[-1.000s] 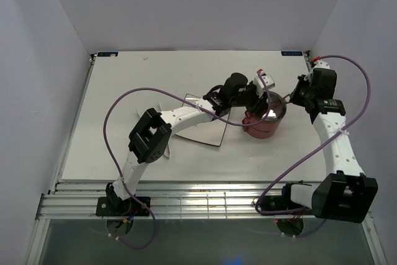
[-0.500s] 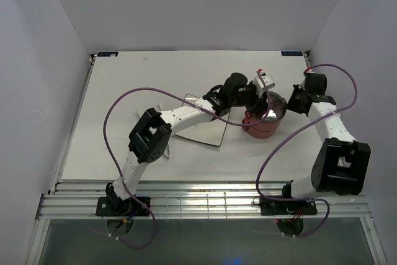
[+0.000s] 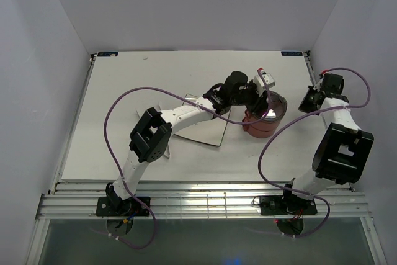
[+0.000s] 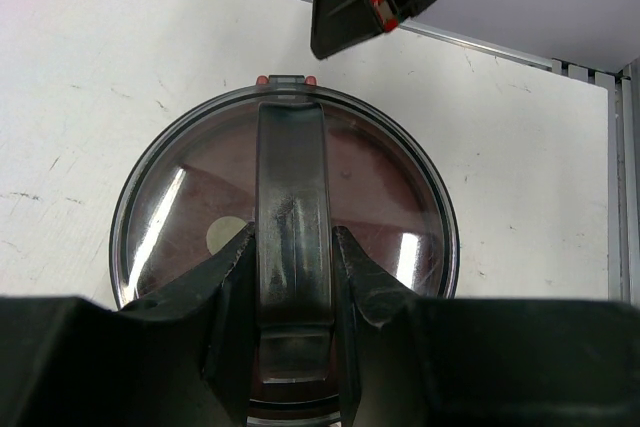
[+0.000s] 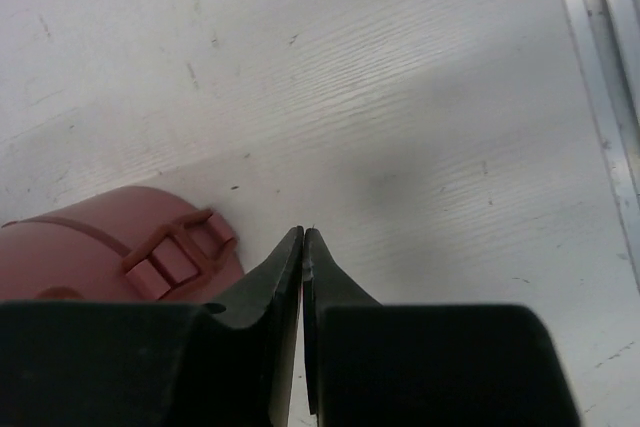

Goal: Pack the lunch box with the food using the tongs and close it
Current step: Close the fastener on the packing box.

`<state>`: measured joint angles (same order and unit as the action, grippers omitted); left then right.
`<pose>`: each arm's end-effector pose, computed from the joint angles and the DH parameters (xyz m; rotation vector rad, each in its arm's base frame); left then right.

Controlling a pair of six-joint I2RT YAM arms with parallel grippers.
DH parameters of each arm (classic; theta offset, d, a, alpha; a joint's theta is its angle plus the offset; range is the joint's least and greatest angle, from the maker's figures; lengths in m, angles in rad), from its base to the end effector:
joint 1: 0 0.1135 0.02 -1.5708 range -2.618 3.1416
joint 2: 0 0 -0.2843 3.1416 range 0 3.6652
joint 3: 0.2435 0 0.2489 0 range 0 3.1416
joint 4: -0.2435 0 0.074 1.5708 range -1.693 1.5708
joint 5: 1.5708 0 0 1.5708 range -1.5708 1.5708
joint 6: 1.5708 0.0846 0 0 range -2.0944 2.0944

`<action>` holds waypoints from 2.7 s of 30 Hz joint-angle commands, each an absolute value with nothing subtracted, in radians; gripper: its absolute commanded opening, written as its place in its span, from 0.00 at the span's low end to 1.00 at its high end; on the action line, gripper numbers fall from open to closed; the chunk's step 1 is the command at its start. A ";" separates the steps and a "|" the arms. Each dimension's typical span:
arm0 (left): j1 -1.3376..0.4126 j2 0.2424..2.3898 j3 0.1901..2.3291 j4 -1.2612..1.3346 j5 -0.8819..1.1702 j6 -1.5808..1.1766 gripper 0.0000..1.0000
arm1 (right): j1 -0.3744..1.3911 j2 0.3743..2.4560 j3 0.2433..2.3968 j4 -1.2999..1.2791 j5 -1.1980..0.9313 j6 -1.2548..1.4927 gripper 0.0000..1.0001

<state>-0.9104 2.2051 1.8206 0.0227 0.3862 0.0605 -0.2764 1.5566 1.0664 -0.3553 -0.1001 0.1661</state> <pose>0.3290 -0.4756 0.2536 1.1738 1.6452 -0.9272 0.3508 -0.0907 0.2186 0.4845 2.3627 0.0702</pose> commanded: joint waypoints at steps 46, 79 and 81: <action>-0.812 1.982 1.617 -0.064 0.428 0.087 0.62 | -0.198 1.175 0.999 -0.052 -0.523 -0.095 0.63; -0.742 1.890 1.376 0.109 0.356 -0.328 0.59 | -0.178 1.667 1.284 -0.620 -1.218 -0.919 0.81; -0.742 1.911 1.387 0.110 0.356 -0.324 0.60 | -0.173 1.663 1.281 -0.600 -1.200 -0.891 0.79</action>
